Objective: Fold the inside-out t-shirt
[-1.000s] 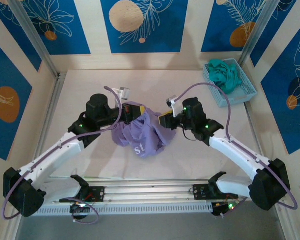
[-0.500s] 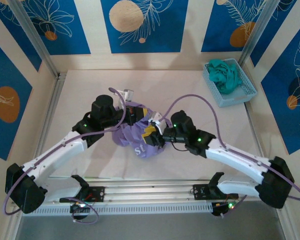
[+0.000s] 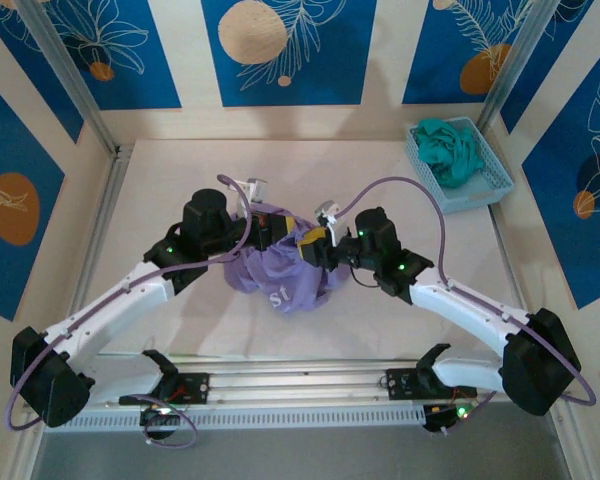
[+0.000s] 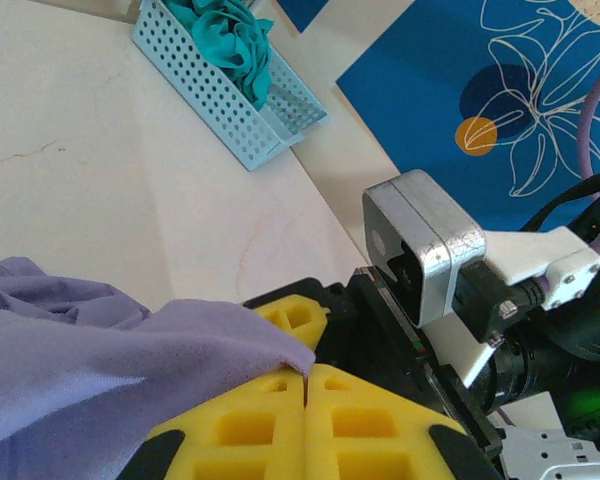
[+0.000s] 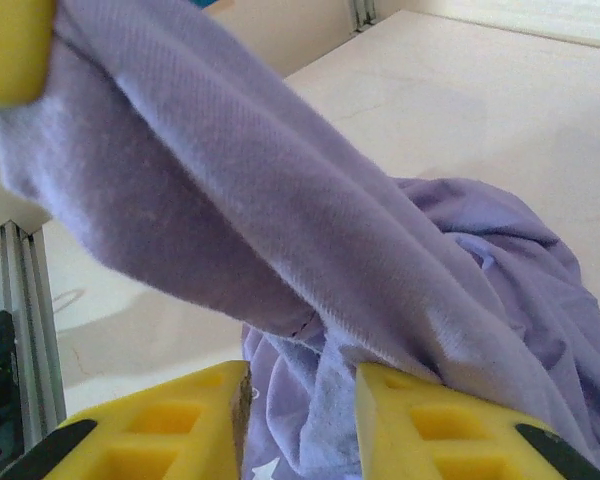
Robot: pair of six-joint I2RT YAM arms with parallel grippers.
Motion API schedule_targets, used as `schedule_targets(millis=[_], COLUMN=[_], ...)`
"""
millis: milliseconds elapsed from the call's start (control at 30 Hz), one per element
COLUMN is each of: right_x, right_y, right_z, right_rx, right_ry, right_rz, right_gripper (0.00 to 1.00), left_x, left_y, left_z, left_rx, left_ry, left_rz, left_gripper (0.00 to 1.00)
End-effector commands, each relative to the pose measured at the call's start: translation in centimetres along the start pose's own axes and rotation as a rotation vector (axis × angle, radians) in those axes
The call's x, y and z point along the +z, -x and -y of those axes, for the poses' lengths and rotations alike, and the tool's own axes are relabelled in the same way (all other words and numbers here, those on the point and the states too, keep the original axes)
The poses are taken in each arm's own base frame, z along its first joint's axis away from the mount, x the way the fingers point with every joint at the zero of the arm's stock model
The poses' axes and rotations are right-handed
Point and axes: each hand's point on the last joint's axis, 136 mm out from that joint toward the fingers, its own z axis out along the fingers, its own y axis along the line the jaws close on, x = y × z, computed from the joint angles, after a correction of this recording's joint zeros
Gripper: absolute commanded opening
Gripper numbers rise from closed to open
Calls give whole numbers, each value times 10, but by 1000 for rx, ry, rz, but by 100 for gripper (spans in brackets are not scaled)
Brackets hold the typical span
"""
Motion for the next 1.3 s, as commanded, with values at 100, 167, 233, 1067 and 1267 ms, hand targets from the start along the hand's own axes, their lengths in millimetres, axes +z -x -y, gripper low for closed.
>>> schedule_targets(millis=[100,167,233,1067,1267], right_x=[-2,-2,-3,-27,-45], right_y=[20,22,25,44,56], right_z=[-12,-17,-22,-40,-46], right_rx=[-27,-40,-55,-20,128], right_ry=[65,89,105,177,304], right_rz=[67,72,81,102,115], right_gripper=[37,37,37,0,0], left_x=[-2,-1,0,2,-2], left_y=[11,11,10,10,12], left_z=[16,16,15,-3,-20], left_rx=[37,34,29,49,99], left_ry=[-40,-42,-42,42,120], left_rz=[25,24,22,33,48], left_gripper=[0,0,0,0,13])
